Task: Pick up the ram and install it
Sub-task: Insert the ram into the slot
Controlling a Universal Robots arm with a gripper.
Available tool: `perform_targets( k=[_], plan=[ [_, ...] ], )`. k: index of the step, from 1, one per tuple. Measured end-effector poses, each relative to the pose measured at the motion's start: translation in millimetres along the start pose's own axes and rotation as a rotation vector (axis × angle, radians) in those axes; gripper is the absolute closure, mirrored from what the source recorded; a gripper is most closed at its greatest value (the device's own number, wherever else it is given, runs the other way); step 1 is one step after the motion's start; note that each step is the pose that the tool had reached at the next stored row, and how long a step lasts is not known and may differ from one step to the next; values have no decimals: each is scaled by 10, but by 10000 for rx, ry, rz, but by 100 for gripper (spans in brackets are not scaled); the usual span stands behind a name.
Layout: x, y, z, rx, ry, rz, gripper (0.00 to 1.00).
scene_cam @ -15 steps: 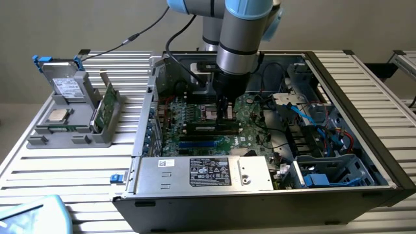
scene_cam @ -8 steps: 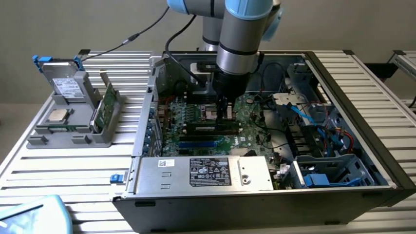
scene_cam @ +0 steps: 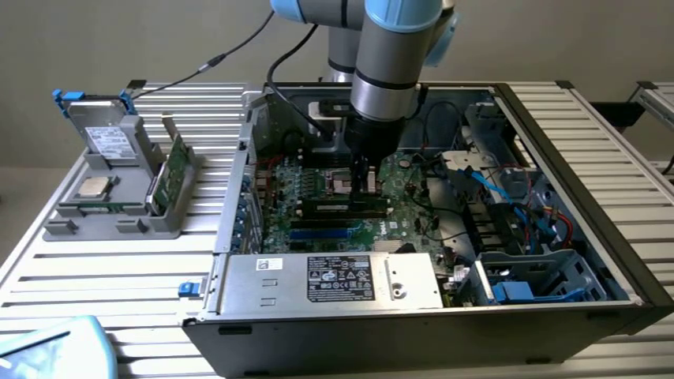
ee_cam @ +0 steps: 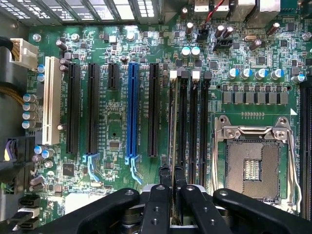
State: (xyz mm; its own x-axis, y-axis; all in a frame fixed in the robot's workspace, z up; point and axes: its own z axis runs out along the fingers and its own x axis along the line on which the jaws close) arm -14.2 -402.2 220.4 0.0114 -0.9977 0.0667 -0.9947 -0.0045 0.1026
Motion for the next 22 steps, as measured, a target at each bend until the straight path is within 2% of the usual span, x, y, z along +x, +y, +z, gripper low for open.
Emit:
perform_targets(
  k=[22],
  plan=[
    [-23, 6, 3, -5, 10, -103, 87]
  ],
)
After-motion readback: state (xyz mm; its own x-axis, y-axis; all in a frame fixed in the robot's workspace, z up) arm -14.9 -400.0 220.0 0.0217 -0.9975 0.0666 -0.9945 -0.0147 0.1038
